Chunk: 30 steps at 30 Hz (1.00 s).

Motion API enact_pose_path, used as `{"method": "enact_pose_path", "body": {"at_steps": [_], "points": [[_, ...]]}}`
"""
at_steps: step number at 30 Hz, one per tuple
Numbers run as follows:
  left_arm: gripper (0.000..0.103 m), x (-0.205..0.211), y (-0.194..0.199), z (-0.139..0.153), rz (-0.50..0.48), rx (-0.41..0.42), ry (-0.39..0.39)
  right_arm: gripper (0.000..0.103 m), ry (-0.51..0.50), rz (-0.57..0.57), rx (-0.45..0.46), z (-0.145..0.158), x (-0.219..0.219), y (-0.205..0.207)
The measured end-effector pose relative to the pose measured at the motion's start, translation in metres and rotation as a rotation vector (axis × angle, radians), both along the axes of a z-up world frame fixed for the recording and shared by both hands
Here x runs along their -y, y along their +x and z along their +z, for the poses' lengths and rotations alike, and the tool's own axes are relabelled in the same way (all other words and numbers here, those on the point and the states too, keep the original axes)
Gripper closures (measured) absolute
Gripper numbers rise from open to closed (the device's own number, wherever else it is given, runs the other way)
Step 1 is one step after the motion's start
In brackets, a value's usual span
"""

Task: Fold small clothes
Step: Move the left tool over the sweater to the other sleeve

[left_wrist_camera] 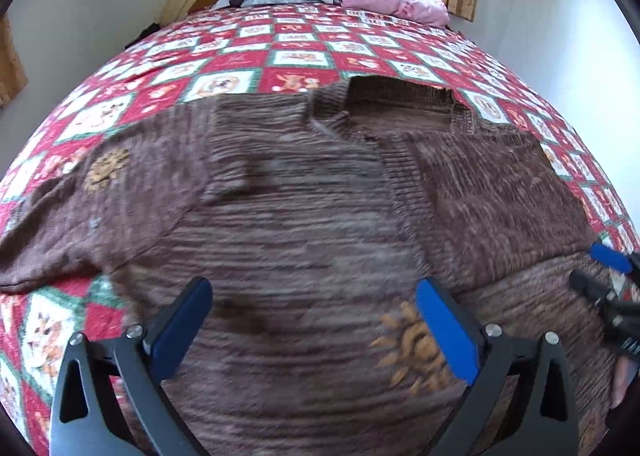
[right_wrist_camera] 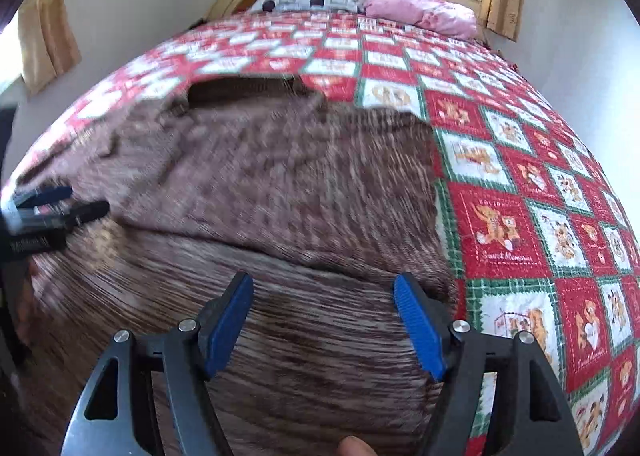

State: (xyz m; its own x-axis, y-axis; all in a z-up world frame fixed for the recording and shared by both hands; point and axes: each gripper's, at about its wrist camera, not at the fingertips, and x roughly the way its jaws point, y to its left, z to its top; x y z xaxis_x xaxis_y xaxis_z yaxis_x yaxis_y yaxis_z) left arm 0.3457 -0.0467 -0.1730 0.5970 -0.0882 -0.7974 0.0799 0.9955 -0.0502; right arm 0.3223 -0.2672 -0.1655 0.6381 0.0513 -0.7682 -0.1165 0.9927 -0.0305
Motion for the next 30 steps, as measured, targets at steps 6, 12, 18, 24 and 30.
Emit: {"method": "enact_pose_path", "body": {"at_steps": [6, 12, 18, 24, 30], "points": [[0.0, -0.006, -0.01, -0.001, 0.002, 0.028, 0.023, 0.029, 0.016, 0.037, 0.043, 0.014, -0.043, 0.02], [0.0, -0.011, -0.011, -0.001, 0.007, 0.036, -0.001, 0.029, -0.031, -0.06, 0.032, -0.007, -0.065, 0.045], [0.0, -0.016, -0.011, -0.001, 0.008, 0.032, -0.033, 0.029, -0.074, -0.041, -0.008, -0.028, -0.075, 0.043], [0.0, -0.021, -0.015, 0.002, 0.008, 0.018, -0.012, 0.029, -0.09, -0.034, 0.006, -0.032, -0.077, 0.042], [0.0, -0.058, -0.029, 0.014, 0.048, 0.05, 0.054, 0.029, -0.097, -0.029, 0.002, -0.033, -0.078, 0.042]]}}
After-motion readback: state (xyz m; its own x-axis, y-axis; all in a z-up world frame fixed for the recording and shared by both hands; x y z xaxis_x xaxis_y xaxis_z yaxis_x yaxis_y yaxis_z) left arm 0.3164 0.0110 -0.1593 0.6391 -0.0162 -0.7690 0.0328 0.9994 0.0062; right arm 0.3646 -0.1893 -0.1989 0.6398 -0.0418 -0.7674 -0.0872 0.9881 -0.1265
